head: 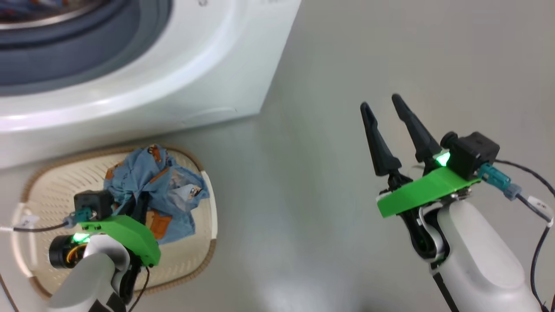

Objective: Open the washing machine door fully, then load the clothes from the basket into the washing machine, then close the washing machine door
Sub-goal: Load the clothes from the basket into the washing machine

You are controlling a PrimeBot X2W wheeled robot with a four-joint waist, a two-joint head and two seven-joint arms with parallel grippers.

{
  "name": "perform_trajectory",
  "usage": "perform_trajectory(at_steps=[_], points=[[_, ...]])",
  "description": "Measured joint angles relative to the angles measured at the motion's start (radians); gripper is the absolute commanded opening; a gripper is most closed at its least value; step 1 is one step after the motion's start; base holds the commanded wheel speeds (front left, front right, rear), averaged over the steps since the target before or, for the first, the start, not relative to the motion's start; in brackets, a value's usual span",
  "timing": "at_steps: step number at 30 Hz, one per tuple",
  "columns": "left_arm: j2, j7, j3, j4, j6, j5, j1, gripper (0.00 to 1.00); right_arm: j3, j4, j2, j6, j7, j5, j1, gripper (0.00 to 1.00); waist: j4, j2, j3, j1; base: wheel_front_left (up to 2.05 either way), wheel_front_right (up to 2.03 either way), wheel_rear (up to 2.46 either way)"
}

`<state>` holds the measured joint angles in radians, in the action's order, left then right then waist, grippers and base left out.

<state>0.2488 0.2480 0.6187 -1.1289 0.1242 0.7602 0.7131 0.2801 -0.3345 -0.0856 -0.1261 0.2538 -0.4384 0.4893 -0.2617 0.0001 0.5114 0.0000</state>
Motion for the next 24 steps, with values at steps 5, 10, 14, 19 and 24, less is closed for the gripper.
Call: perform_trajectory(at_steps=[5,10,14,19,24], points=[[0.011,0.0,-0.067,0.14,-0.021,-0.02,-0.089,0.0,0.002,-0.016,-0.019,0.0,0.0,-0.002,-0.042,1.0,0.02,0.0,-0.09,0.0,0.0,0.0,0.0],[0.012,0.0,-0.123,0.268,-0.052,-0.063,-0.182,0.0,0.005,-0.032,-0.037,0.0,0.0,-0.004,-0.076,1.0,0.042,-0.0001,-0.173,-0.0001,0.0,0.0,0.0],[0.013,0.0,-0.162,0.365,-0.068,-0.084,-0.246,0.0,0.004,-0.038,-0.048,0.0,0.0,-0.011,-0.103,1.0,0.061,0.0,-0.233,0.0,0.0,0.0,0.0],[0.013,0.0,-0.203,0.495,-0.096,-0.122,-0.31,0.0,-0.003,-0.043,-0.053,0.0,0.0,-0.011,-0.129,1.0,0.088,0.0,-0.297,0.0,0.0,0.0,0.0],[0.013,0.001,-0.233,0.623,-0.128,-0.148,-0.372,0.0,-0.007,-0.048,-0.061,0.0,0.0,-0.012,-0.157,1.0,0.12,-0.0001,-0.343,0.0,0.0,0.0,0.0]])
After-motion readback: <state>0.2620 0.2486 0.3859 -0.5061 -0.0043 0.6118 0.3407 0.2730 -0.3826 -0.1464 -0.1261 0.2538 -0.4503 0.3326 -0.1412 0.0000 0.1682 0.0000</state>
